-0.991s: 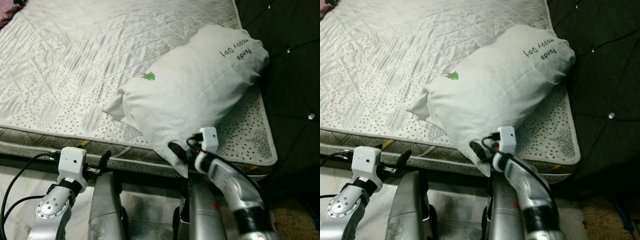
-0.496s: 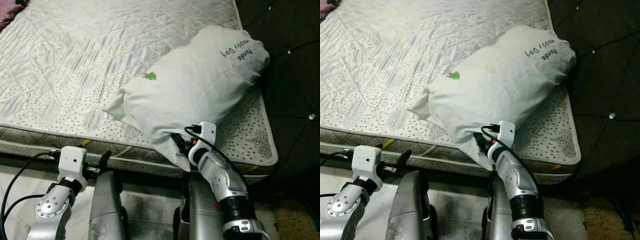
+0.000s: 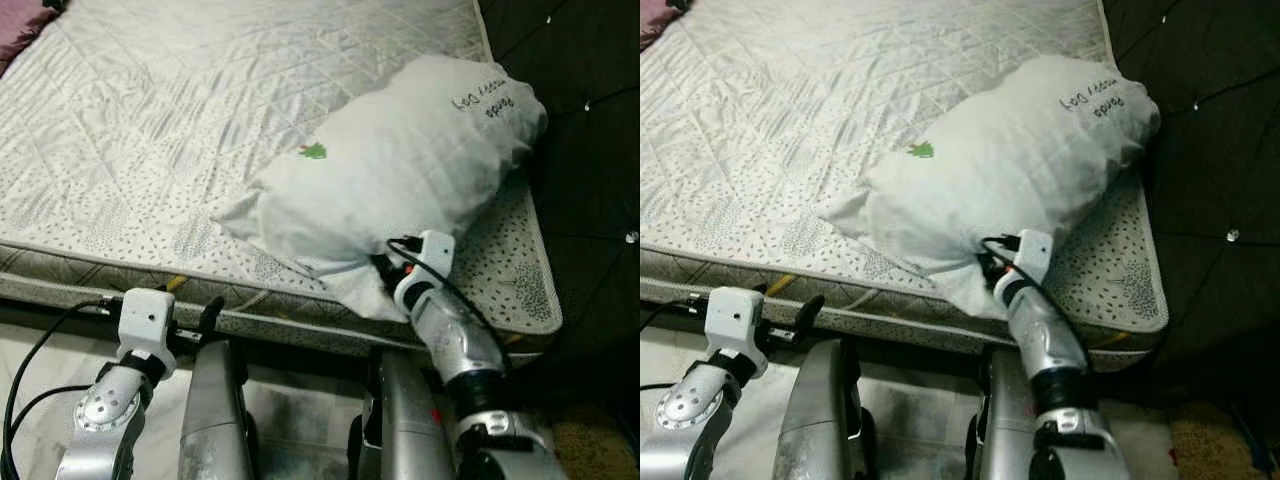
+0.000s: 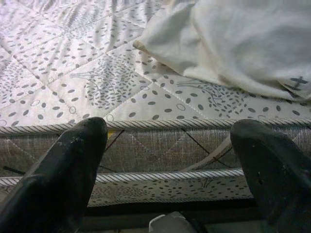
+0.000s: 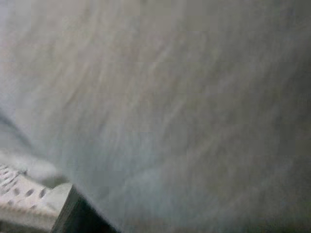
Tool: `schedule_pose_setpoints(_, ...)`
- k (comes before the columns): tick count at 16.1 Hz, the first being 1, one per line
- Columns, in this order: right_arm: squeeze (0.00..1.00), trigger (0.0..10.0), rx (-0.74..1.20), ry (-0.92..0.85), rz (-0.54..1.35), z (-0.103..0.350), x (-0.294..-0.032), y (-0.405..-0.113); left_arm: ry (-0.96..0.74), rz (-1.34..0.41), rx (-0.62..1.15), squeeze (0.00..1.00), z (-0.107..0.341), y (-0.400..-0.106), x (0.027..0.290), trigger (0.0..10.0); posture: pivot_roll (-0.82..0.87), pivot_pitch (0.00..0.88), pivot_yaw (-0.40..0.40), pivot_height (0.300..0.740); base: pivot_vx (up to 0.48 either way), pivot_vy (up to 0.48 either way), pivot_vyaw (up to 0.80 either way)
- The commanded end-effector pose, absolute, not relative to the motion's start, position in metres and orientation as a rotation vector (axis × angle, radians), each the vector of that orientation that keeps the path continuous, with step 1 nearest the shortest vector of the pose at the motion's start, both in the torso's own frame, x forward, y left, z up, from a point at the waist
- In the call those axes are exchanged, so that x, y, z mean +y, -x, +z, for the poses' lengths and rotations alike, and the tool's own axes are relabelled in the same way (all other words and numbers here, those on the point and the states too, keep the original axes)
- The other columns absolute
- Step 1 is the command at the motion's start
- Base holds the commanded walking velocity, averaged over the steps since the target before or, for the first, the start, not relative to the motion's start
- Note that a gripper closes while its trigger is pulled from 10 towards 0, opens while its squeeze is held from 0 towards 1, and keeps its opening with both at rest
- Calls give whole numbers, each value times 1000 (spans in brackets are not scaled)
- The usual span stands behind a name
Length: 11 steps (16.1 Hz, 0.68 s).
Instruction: Clean up the room
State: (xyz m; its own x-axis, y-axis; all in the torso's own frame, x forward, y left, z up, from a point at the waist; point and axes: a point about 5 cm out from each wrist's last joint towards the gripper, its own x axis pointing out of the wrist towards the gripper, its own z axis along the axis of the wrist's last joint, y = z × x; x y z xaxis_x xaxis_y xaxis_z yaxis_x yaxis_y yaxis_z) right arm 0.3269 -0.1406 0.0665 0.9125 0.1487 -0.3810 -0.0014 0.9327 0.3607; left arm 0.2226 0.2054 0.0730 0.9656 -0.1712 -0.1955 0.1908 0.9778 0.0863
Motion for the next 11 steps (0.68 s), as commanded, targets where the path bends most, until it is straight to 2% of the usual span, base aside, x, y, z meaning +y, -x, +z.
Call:
schedule_pose_setpoints(1,0,0,274,-374,-53,90,-175,-339,-103,-179,194,0,71,-221,205,10000,100,148,-50,560,0,0,0)
schedule_pose_setpoints(4,0,0,209,-367,-109,101,-196,-346,-106,-189,196,0,69,-219,202,10000,97,151,-47,560,0,0,0)
schedule_pose_setpoints(5,0,0,187,-335,-137,111,-214,-353,-102,-187,199,0,69,-220,202,10000,92,145,-49,560,0,0,0)
schedule_pose_setpoints(7,0,0,143,-279,-167,129,-233,-363,-100,-189,198,0,68,-221,201,10000,91,142,-50,560,0,0,0)
schedule_pose_setpoints(10,0,0,105,-251,-204,144,-248,-368,-98,-189,198,0,68,-221,200,10000,93,140,-54,560,0,0,0)
schedule_pose_setpoints(11,0,0,23,-183,-291,170,-279,-370,-98,-187,197,0,68,-220,199,10000,100,141,-60,560,0,0,0)
